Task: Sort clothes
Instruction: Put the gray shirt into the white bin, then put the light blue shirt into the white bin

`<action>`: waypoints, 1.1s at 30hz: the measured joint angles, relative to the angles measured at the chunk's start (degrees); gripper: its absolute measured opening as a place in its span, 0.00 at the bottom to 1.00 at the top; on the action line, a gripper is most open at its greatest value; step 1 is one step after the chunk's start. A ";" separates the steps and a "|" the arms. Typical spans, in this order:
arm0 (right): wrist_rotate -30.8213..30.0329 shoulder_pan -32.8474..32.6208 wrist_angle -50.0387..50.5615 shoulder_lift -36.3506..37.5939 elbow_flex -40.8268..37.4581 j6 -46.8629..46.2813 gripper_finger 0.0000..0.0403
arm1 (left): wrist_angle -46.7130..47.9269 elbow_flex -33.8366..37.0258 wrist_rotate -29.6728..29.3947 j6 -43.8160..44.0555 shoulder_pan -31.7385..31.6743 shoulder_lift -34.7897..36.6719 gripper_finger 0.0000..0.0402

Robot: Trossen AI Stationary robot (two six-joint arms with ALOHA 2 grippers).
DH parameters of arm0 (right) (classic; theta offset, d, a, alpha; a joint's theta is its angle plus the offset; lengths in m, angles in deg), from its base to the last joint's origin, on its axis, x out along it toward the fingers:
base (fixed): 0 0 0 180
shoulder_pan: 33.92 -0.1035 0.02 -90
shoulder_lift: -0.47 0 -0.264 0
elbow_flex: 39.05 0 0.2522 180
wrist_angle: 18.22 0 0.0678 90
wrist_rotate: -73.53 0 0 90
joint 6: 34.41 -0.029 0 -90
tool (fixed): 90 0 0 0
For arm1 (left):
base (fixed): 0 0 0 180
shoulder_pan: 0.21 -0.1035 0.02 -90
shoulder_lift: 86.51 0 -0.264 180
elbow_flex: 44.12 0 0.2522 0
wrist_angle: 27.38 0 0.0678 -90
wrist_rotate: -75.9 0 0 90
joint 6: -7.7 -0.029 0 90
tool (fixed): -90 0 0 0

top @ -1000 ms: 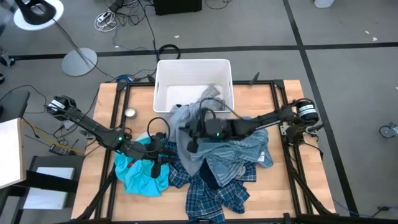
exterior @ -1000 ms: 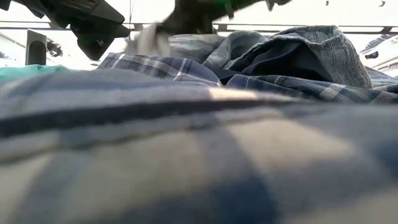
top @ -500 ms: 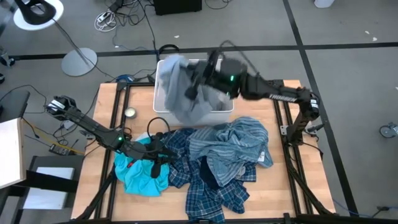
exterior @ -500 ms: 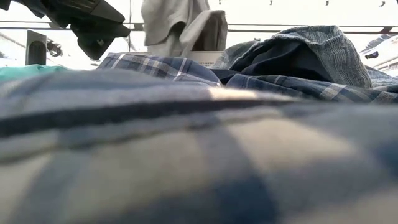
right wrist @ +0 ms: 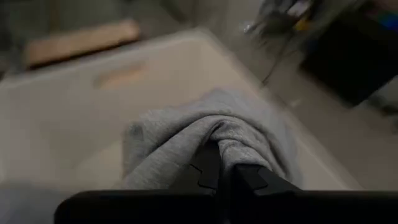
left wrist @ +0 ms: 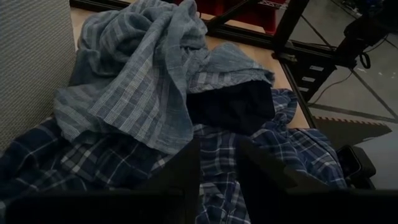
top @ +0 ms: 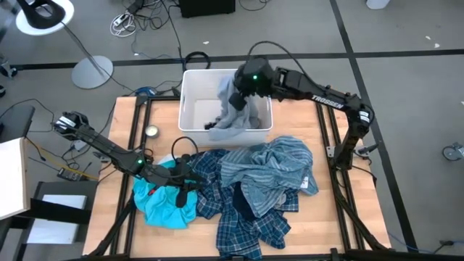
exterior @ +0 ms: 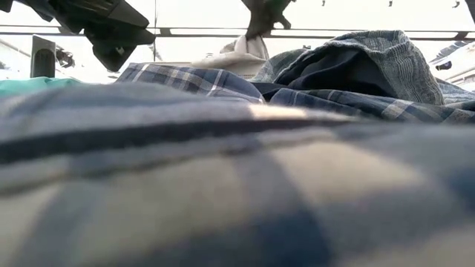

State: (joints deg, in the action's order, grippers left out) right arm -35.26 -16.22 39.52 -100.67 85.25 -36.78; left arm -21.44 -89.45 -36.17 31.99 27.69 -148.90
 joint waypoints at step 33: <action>7.35 -22.45 31.80 26.64 -17.81 -20.96 0.40 | 0.00 0.00 0.02 0.72 0.02 0.00 0.27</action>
State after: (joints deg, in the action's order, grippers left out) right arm -27.91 -38.67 71.33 -74.03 67.44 -57.73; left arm -21.44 -89.45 -36.15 32.71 27.71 -148.90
